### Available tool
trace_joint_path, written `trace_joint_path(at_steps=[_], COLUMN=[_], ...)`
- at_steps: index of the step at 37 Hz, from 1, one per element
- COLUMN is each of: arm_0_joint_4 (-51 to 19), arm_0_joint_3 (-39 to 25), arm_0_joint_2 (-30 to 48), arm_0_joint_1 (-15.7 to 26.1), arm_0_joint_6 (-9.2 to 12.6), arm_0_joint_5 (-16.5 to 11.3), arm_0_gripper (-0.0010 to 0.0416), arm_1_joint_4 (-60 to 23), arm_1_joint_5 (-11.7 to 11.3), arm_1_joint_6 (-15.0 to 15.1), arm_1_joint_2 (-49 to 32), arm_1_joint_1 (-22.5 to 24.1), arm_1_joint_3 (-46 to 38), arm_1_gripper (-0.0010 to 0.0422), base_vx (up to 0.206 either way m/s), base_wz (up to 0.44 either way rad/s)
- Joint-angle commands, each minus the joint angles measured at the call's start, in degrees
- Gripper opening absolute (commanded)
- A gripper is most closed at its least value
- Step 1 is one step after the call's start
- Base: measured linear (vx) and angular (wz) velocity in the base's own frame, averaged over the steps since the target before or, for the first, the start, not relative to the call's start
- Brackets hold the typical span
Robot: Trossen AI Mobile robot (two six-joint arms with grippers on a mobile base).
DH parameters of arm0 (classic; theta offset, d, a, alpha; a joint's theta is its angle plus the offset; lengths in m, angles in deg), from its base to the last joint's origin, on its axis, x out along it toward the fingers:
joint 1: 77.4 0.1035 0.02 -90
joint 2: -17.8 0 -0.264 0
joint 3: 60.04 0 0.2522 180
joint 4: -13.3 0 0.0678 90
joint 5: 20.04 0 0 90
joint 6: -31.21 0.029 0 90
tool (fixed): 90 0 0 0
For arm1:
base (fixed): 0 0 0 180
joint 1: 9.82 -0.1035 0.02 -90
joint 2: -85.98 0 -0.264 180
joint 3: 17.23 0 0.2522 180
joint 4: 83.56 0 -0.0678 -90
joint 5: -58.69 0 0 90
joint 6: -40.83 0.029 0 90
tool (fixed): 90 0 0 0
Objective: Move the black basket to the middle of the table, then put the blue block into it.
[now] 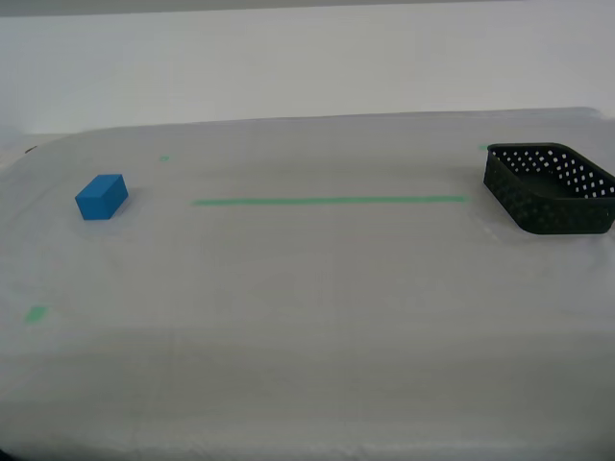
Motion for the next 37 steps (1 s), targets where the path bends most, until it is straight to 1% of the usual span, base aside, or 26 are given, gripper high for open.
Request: trace_joint_path(at_steps=[1, 37], arm_0_joint_4=[0.2, -0.3], arm_0_joint_3=[0.0, 0.0], arm_0_joint_2=[0.0, 0.0], arm_0_joint_1=[0.0, 0.0], arm_0_joint_6=[0.1, 0.3], arm_0_joint_5=[0.0, 0.0], arm_0_gripper=[0.0000, 0.0000], arm_1_joint_4=[0.2, 0.2], arm_1_joint_5=[0.0, 0.0], arm_1_joint_6=[0.1, 0.1], arm_1_joint_2=[0.0, 0.0], arm_1_joint_1=[0.0, 0.0], arm_1_joint_3=[0.0, 0.0], arm_1_gripper=[0.0000, 0.0000], base_vx=[0.000, 0.000], base_wz=[0.000, 0.000])
